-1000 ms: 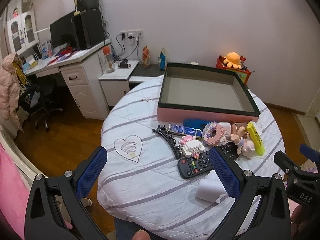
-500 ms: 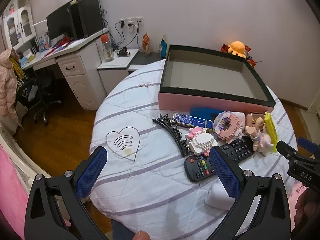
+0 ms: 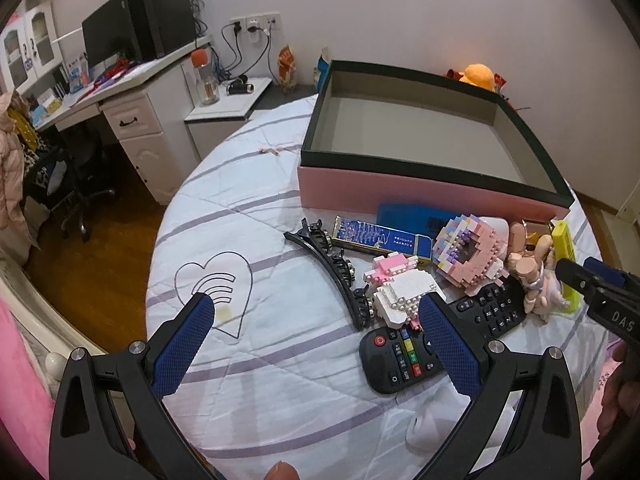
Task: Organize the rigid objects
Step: 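Grasp the yellow highlighter with the right tool while the left tool approaches the white block figure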
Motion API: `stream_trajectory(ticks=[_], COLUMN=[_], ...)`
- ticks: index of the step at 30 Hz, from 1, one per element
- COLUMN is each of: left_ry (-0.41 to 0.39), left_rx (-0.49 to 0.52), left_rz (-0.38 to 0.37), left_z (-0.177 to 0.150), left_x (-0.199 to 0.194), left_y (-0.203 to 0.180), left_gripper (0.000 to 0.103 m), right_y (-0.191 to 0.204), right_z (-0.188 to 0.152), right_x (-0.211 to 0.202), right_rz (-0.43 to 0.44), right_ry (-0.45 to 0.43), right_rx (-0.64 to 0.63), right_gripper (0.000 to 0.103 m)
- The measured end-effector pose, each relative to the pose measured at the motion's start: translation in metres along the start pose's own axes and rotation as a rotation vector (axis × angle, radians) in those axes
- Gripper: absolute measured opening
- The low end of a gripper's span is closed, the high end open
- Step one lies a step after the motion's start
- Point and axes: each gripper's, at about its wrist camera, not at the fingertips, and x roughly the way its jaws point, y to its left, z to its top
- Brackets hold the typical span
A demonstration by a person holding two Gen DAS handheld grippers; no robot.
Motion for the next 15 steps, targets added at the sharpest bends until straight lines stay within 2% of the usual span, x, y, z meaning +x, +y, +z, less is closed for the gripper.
stream_trajectory(ticks=[3,5,7,9,12,15], left_ry=[0.010,0.016,0.021,0.025,0.032,0.037], left_rx=[-0.001,-0.007,-0.012,-0.014,-0.015,-0.016], left_rz=[0.003,0.004,0.005,0.007,0.012,0.013], left_z=[-0.001,-0.001,-0.001,-0.002,-0.002,-0.002], left_x=[0.002,0.005,0.007,0.009,0.012,0.014], left_y=[0.000,0.002,0.004,0.005,0.005,0.005], left_gripper=[0.103,0.103,0.103,0.103,0.103,0.103], right_y=[-0.004,-0.006,-0.008,-0.013,-0.022,-0.021], right_z=[0.002,0.003,0.004,0.003,-0.001,-0.004], right_x=[0.003,0.004,0.007,0.014,0.025,0.024], right_rz=[0.031,0.066,0.046,0.032,0.098,0.123], right_ry=[0.007,0.017,0.026,0.045,0.080,0.071], right_rx=[0.011,0.023,0.018,0.021,0.051,0.040], right_gripper=[0.064,0.049,0.038,0.038,0.034,0.028])
